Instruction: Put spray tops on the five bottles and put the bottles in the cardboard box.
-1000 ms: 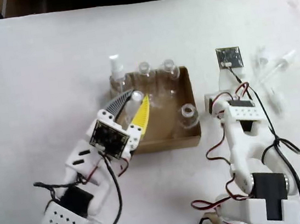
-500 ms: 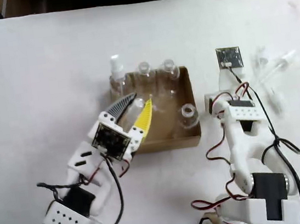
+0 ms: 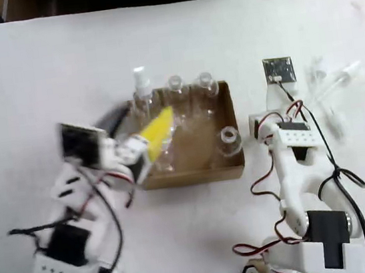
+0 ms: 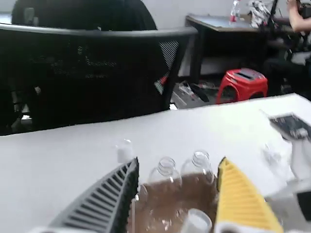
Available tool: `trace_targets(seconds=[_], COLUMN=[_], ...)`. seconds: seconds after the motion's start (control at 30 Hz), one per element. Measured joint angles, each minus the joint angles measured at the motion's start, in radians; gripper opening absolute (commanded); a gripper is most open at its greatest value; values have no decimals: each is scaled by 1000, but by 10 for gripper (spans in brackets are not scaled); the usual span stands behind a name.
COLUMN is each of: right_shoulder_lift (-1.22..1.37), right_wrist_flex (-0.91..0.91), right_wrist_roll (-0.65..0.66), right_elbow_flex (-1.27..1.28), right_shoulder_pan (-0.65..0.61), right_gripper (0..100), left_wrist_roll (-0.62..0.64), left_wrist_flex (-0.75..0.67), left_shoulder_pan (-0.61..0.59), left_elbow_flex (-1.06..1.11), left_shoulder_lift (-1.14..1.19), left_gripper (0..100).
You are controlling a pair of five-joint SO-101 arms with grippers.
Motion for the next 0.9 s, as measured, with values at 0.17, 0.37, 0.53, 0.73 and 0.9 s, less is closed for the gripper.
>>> trace_targets(seconds=[0.17, 0.37, 0.53, 0.73, 0.9], right_shoulder_lift=[0, 0, 0, 0, 0], right_wrist_flex=[0, 0, 0, 0, 0], right_wrist_roll=[0, 0, 0, 0, 0], right_elbow_flex=[0, 0, 0, 0, 0], right_shoulder_pan=[0, 0, 0, 0, 0], right_gripper=[20, 19, 21, 22, 22], left_wrist_roll=[34, 35, 35, 35, 35], left_wrist_flex=[195, 354, 446, 543, 450], left_shoulder_pan=[-60, -181, -374, -531, -565], left_elbow_flex=[-230, -371, -408, -394, -164], left_shoulder_lift=[0, -3, -2, -21, -3], left_gripper=[253, 252, 252, 252, 252])
